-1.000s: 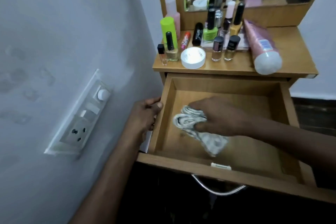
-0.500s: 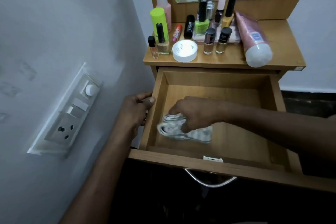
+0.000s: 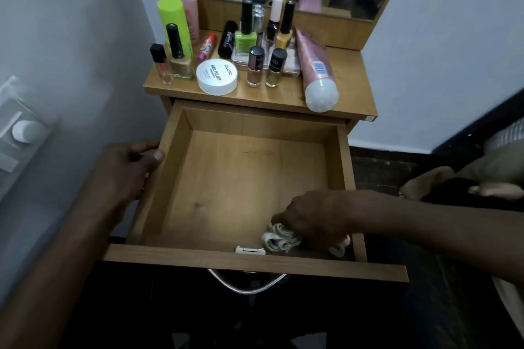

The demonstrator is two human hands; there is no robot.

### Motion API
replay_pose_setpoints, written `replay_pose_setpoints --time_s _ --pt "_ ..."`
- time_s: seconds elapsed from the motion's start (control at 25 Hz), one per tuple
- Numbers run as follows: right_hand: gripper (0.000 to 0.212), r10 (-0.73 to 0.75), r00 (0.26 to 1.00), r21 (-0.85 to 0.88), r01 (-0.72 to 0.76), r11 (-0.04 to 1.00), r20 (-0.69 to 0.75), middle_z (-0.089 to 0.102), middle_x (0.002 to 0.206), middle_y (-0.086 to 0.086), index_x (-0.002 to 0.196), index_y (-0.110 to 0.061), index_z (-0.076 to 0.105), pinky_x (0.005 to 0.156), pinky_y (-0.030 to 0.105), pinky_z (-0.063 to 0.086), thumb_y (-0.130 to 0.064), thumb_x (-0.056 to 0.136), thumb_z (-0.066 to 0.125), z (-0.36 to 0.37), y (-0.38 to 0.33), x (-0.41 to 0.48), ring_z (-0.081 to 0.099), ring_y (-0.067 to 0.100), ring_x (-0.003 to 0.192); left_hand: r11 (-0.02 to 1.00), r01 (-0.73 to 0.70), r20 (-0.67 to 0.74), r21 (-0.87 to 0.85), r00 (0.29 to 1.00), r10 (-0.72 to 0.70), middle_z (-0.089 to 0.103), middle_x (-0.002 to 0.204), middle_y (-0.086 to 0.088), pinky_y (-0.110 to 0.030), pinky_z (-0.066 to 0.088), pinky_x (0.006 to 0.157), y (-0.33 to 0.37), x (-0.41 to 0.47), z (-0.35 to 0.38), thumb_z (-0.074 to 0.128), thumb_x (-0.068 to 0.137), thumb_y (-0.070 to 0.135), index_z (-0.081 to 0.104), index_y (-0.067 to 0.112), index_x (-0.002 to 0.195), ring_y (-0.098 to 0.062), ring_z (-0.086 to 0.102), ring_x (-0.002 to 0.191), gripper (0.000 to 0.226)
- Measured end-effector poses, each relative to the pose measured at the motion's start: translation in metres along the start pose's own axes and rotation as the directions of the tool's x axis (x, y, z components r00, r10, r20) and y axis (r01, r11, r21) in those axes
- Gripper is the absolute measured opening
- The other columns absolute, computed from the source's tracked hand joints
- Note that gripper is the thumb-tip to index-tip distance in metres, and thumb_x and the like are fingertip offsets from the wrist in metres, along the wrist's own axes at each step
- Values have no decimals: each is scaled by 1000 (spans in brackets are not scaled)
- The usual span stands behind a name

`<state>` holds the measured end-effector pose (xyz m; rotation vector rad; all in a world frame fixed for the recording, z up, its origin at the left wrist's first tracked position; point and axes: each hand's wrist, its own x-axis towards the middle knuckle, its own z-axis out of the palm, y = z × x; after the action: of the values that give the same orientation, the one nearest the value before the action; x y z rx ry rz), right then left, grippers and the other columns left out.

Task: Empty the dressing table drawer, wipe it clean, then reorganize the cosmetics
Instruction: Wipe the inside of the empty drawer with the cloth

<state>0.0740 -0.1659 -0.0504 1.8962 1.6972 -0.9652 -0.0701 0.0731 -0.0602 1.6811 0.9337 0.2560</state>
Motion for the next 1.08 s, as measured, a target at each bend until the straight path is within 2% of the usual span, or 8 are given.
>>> replay_pose_setpoints --time_s 0.08,0.2,0.28,0.4,0.56,0.72,0.92,1.08 --pt "55 92 996 -86 -92 992 -2 61 124 8 140 -19 47 78 36 56 -23 89 68 10 4 4 62 25 102 1000 8 -2 7 1000 -8 68 94 -5 -26 46 64 0 -1 0 53 100 13 60 29 127 -20 60 73 32" --pt "43 252 900 -56 -290 955 -356 59 121 7 133 -17 50 67 24 46 -27 93 63 -13 28 1 56 16 89 999 15 9 28 1000 -15 69 103 -11 -30 50 66 -2 2 -2 55 99 14 64 20 128 -24 64 79 31" --pt "46 233 832 -105 -326 939 -504 57 123 6 135 -19 46 68 26 38 -32 94 61 -21 23 -7 54 17 94 999 23 4 34 1000 -23 70 103 -12 -30 50 66 -4 5 -4 55 99 15 65 19 128 -26 64 82 30" --pt "51 184 926 -48 -211 976 -330 53 127 12 141 -12 36 73 34 41 -27 97 57 8 -16 -10 57 28 105 999 25 21 40 999 -25 71 105 -11 -32 51 68 -10 8 -7 57 98 18 66 23 126 -28 66 88 30" --pt "56 296 915 289 -216 933 -272 44 127 14 142 -17 27 81 40 50 -28 97 58 24 -23 -3 56 32 103 998 29 10 62 1000 -30 71 108 -9 -31 50 69 -12 10 -8 58 98 21 66 25 126 -26 66 91 30" --pt "51 572 732 364 -453 814 -371 45 135 15 143 -9 34 79 29 42 -28 100 54 -2 10 18 54 26 109 995 15 2 95 1000 -15 70 108 -9 -34 50 71 -10 9 -7 59 98 22 67 29 124 -26 66 91 28" --pt "56 449 854 444 -305 842 -263 50 138 16 149 -6 23 90 35 46 -23 102 48 17 -31 6 57 29 114 994 8 15 109 1000 -10 69 109 -5 -42 54 81 -8 7 -6 58 98 22 66 35 122 -26 65 96 29" --pt "30 663 655 320 -581 748 -362 57 129 17 128 -5 53 92 39 45 -14 100 47 -14 21 23 56 33 116 992 13 13 125 1000 -15 72 104 -3 -50 54 89 -7 7 -8 59 98 24 66 51 97 -26 67 94 29"
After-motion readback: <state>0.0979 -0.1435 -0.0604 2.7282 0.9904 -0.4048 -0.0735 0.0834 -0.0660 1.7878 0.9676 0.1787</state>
